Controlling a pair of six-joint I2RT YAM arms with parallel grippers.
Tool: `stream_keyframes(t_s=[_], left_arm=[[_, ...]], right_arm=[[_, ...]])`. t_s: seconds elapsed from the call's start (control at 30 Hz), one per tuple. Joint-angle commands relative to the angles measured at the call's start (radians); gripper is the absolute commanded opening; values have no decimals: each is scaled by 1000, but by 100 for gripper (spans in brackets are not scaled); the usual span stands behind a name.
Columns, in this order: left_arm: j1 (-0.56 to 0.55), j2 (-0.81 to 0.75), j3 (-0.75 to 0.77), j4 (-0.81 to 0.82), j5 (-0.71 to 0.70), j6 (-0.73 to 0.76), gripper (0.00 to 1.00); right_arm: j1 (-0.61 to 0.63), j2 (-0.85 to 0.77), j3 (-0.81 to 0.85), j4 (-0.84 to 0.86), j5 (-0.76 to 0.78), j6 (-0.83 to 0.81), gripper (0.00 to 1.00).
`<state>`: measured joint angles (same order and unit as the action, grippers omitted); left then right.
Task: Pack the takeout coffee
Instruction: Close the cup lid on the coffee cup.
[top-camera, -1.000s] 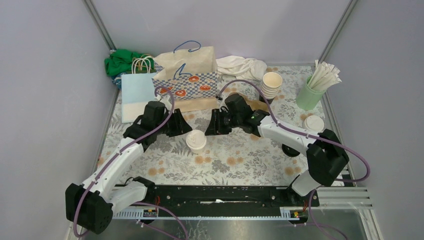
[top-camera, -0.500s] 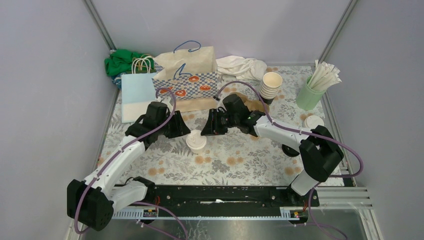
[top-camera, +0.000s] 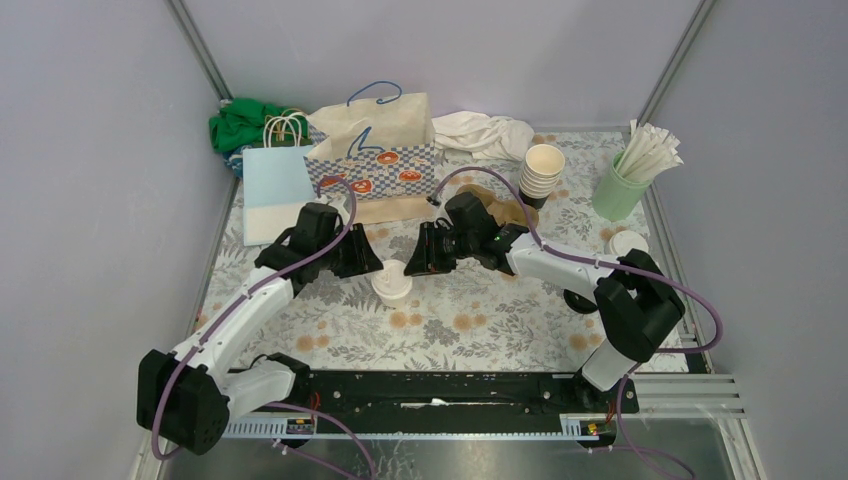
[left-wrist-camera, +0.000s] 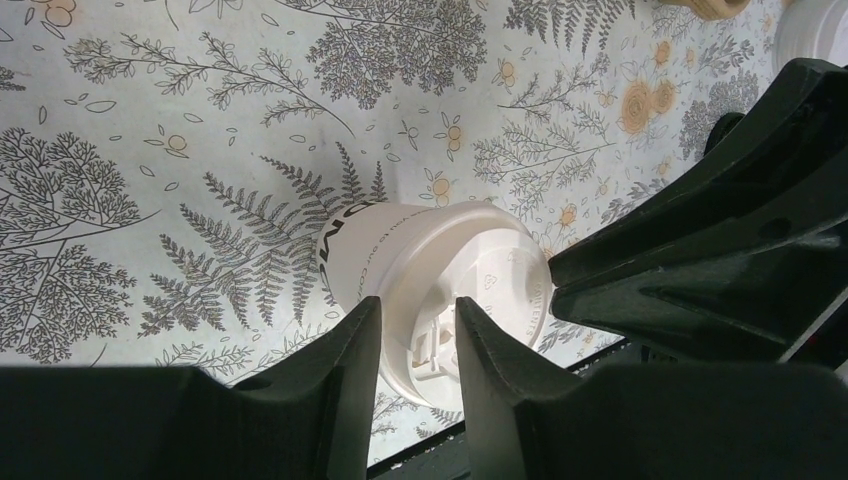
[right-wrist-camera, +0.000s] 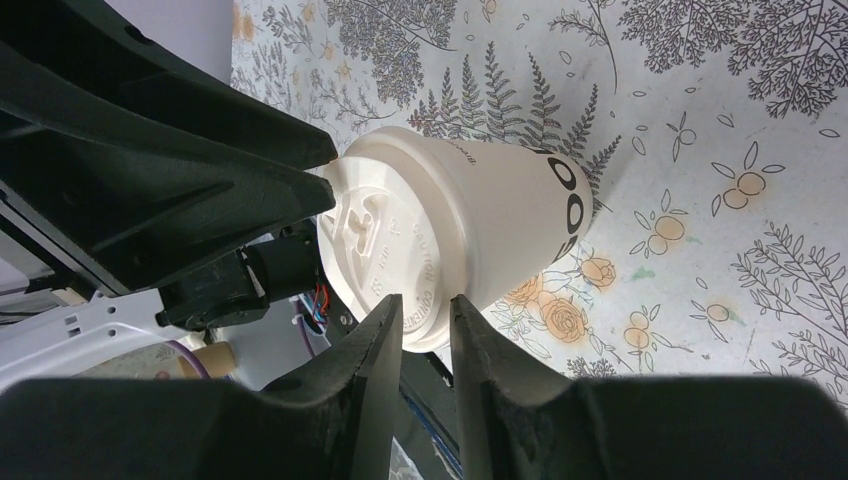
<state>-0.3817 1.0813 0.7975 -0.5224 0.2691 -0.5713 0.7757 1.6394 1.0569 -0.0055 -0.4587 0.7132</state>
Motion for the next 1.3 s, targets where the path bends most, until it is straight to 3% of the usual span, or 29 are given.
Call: stream_keyframes(t_s=[0.0, 0.37, 0.83, 1.27], left_arm=[[-3, 5, 31, 27, 18, 18, 37], [-3, 8, 29, 28, 22, 23, 27], [-3, 9, 9, 35, 34, 20, 26], [-3, 1, -50, 51, 64, 8, 26]], right_arm=[[-6, 9, -5, 18, -16, 0, 31], [-6, 11, 7, 14, -23, 0, 23], [-2, 42, 19, 13, -22, 4, 21], [16, 59, 24, -96, 38, -44, 20]])
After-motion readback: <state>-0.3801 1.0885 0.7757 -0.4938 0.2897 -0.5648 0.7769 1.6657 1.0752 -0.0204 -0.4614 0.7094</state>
